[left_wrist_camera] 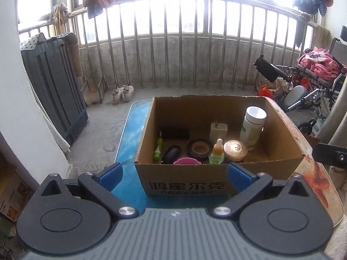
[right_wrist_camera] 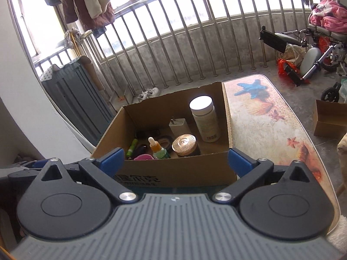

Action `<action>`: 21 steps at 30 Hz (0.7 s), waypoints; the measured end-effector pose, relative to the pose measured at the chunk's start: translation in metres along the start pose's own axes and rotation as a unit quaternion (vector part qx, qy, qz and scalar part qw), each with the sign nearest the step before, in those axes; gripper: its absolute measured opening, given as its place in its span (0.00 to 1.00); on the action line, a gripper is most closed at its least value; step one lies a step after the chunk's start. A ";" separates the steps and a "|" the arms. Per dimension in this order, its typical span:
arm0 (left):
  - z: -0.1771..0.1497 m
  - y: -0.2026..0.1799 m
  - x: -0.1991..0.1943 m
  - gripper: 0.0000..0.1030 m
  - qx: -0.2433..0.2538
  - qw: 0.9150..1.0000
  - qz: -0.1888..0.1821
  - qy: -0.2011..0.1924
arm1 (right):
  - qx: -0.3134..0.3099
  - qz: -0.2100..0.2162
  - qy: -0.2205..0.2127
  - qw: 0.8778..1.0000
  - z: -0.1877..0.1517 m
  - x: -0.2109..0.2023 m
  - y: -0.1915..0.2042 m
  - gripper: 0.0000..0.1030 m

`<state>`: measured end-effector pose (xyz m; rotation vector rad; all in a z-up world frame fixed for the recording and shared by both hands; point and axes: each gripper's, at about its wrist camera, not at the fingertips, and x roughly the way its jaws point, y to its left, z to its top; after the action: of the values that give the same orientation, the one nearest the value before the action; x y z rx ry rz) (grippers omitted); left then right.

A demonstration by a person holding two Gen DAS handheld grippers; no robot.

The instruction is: Organize rigid objects

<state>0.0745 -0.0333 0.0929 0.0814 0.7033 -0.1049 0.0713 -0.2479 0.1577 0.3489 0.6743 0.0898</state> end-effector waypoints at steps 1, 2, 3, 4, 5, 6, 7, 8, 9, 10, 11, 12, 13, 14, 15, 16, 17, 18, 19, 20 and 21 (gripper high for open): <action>0.000 0.003 0.003 1.00 0.002 1.000 -0.003 0.001 | -0.006 -0.011 0.001 1.000 0.000 0.003 0.004 0.99; -0.002 0.004 0.005 1.00 0.001 1.000 -0.002 -0.001 | -0.011 -0.022 0.002 1.000 -0.001 0.007 0.008 0.99; -0.003 0.004 0.007 1.00 -0.002 1.000 0.002 -0.002 | -0.016 -0.033 0.003 0.999 -0.001 0.011 0.012 0.99; -0.003 0.005 0.009 1.00 -0.004 1.000 0.004 -0.002 | -0.022 -0.042 0.006 0.999 -0.001 0.015 0.016 0.99; -0.003 0.005 0.011 1.00 -0.005 1.000 0.004 -0.001 | -0.029 -0.050 0.009 0.998 -0.001 0.020 0.020 0.99; -0.002 0.005 0.013 1.00 -0.005 1.000 0.002 0.002 | -0.035 -0.059 0.012 0.998 -0.001 0.025 0.025 0.99; -0.002 0.005 0.015 1.00 -0.003 1.000 -0.003 0.006 | -0.042 -0.068 0.017 0.997 -0.001 0.031 0.029 0.99; -0.002 0.003 0.017 1.00 -0.001 1.000 -0.007 0.010 | -0.048 -0.076 0.021 0.996 0.000 0.036 0.034 0.99; 0.000 0.003 0.019 1.00 0.002 1.000 -0.011 0.012 | -0.055 -0.080 0.024 0.995 -0.001 0.041 0.038 0.99; 0.001 0.003 0.021 1.00 0.002 1.000 -0.013 0.013 | -0.062 -0.082 0.028 0.994 0.000 0.047 0.041 0.99; 0.002 0.003 0.023 1.00 0.002 1.000 -0.014 0.015 | -0.066 -0.082 0.032 0.994 0.001 0.052 0.045 0.99; 0.003 0.003 0.026 0.99 0.002 1.000 -0.015 0.016 | -0.070 -0.082 0.036 0.994 0.002 0.057 0.047 0.99; 0.003 0.004 0.029 0.99 0.002 1.000 -0.010 0.017 | -0.072 -0.084 0.037 0.993 0.003 0.062 0.049 0.99; 0.004 0.005 0.031 0.99 0.001 1.000 -0.007 0.018 | -0.075 -0.087 0.039 0.993 0.005 0.066 0.052 0.99; 0.005 0.006 0.033 0.99 0.000 1.000 -0.007 0.020 | -0.079 -0.090 0.039 0.992 0.007 0.071 0.054 0.99; 0.005 0.008 0.037 0.99 -0.004 1.000 -0.009 0.024 | -0.082 -0.093 0.040 0.992 0.008 0.075 0.055 0.99; 0.006 0.011 0.039 0.99 -0.007 1.000 -0.013 0.026 | -0.083 -0.096 0.041 0.991 0.010 0.079 0.056 0.99; 0.006 0.012 0.042 0.99 -0.010 0.999 -0.016 0.029 | -0.084 -0.098 0.042 0.991 0.012 0.083 0.057 0.99; 0.007 0.014 0.045 0.99 -0.014 0.999 -0.017 0.031 | -0.085 -0.099 0.043 0.991 0.013 0.086 0.057 0.99; 0.007 0.014 0.047 0.99 -0.015 0.999 -0.018 0.032 | -0.085 -0.099 0.044 0.990 0.014 0.089 0.056 0.99; 0.008 0.015 0.049 0.99 -0.015 0.999 -0.017 0.033 | -0.085 -0.101 0.046 0.990 0.015 0.092 0.057 0.99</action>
<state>0.1181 -0.0231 0.0675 0.0451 0.7727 -0.1252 0.1545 -0.1807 0.1333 0.1127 0.7841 -0.0296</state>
